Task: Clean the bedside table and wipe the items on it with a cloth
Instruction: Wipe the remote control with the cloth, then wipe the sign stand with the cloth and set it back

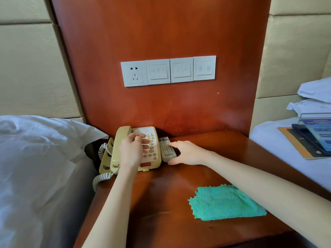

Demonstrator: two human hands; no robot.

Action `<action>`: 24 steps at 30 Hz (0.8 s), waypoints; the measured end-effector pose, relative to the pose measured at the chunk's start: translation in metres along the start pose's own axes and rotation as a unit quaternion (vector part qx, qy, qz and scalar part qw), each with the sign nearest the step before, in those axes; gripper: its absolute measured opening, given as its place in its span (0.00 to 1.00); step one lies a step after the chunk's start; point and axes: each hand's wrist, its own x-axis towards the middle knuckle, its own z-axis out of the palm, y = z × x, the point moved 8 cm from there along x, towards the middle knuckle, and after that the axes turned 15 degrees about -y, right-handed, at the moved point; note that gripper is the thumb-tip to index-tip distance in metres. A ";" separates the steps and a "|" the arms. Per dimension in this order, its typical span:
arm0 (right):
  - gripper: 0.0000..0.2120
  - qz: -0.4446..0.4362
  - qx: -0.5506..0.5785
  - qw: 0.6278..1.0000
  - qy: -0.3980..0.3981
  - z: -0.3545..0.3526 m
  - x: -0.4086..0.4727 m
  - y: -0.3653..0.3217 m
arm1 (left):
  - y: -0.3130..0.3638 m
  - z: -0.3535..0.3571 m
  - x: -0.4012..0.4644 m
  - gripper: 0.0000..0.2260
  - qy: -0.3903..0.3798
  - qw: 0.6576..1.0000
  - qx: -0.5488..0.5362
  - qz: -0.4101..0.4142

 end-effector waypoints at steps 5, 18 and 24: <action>0.36 -0.013 0.030 0.999 -0.002 -0.007 -0.010 0.004 | 0.002 0.005 -0.002 0.13 -0.007 1.000 0.008 0.007; 0.09 0.003 0.072 0.979 0.193 -0.090 -0.127 0.078 | 0.023 0.101 -0.025 0.09 -0.192 0.918 0.312 0.154; 0.08 0.059 0.117 0.957 0.259 -0.119 -0.200 0.139 | 0.057 0.193 -0.024 0.09 -0.292 0.878 0.330 0.189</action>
